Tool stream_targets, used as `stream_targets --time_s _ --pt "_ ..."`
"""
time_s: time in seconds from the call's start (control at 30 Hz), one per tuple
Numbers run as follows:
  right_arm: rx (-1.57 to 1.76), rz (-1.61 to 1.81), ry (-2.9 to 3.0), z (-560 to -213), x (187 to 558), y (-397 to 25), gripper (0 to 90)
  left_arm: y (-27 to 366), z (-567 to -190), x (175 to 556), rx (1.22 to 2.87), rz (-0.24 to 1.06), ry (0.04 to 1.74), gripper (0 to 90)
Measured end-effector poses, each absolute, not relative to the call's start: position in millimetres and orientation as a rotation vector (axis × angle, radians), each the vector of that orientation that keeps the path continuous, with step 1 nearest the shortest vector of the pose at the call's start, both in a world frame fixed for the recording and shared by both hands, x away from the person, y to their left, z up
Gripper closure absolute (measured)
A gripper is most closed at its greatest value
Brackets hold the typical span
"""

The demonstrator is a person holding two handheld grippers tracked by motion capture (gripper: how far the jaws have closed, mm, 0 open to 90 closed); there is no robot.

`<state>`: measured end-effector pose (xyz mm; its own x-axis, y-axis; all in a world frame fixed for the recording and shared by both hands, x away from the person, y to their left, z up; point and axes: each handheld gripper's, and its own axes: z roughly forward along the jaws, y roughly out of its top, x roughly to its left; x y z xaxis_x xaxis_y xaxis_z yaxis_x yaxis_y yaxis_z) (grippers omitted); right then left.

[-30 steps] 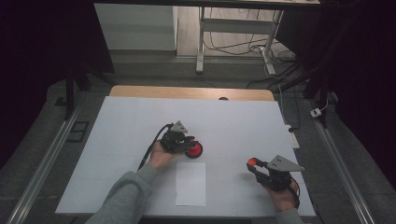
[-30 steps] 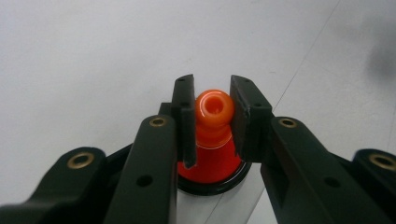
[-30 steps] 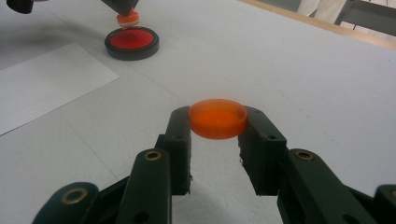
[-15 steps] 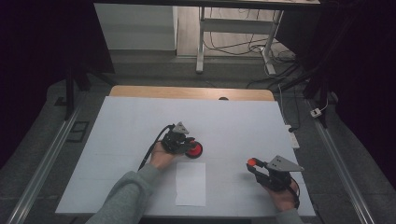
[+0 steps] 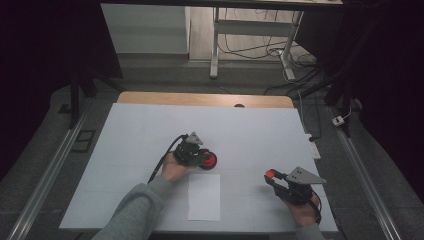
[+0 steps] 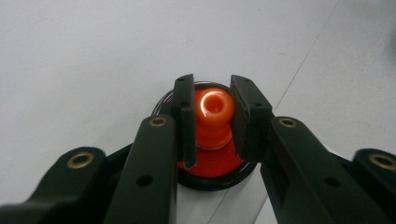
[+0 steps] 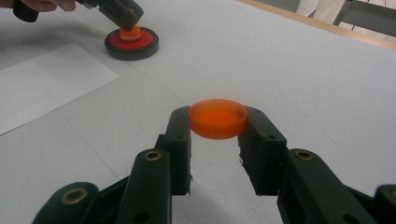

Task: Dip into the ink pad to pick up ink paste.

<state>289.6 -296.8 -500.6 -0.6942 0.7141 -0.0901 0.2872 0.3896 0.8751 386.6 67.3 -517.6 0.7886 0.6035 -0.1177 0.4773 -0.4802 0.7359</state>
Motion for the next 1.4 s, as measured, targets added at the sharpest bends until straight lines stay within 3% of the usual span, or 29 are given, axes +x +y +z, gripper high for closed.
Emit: stream_targets --time_s 0.47,1.4 --pt "0.856 1.25 2.198 -500.8 289.4 -296.4 64.4 64.3 -518.8 381.3 2.188 0.259 0.771 72.7" --pt "0.868 1.249 2.18 -499.3 288.7 -299.8 64.4 69.3 -524.0 380.5 2.146 0.253 0.754 72.9"
